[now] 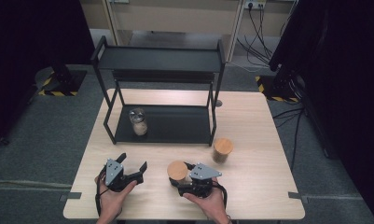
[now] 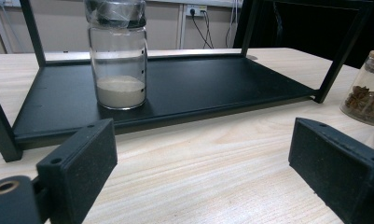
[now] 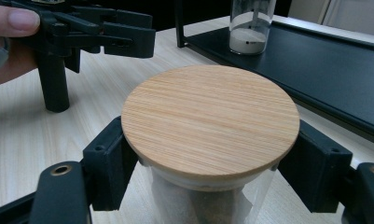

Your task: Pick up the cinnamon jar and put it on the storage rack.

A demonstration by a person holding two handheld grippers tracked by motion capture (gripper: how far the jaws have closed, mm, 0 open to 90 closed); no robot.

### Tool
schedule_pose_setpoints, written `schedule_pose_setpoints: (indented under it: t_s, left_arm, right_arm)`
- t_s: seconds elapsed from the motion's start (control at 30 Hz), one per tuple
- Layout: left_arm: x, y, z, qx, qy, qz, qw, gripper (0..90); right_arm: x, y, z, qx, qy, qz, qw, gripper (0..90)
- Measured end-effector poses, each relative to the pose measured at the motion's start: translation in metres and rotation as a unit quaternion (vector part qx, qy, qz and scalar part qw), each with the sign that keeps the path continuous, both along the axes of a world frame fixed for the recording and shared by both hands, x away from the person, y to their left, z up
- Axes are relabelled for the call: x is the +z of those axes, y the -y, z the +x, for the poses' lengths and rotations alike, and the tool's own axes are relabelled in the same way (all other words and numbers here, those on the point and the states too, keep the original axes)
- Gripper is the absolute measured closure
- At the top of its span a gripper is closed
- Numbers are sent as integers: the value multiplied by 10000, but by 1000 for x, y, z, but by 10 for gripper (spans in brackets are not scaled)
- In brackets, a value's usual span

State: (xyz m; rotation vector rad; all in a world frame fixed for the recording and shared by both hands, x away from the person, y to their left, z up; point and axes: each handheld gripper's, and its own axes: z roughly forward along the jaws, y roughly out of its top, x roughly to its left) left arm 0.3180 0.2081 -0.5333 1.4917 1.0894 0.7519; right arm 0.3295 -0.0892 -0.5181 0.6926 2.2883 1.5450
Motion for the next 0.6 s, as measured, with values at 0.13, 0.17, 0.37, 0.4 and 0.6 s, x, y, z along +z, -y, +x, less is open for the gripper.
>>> schedule_pose_setpoints:
  t_s: [0.13,0.17,0.37,0.4,0.6]
  left_arm:
    - [0,0,0,-2,2,-8,10000,72]
    - [0,0,0,-4,2,-10,10000,72]
    - [0,0,0,-5,11,-15,10000,72]
    - [0,0,0,-5,15,-11,10000,71]
    - [0,0,0,-3,20,-1,10000,71]
  right_arm:
    - [2,-1,-1,-100,0,-11,9999,262]
    - [3,-1,-1,-108,-29,15,9999,262]
    - [8,-1,-2,-278,3,117,9995,263]
    - [10,-1,-2,-309,30,132,9994,262]
    - [19,-1,2,-492,125,212,9985,262]
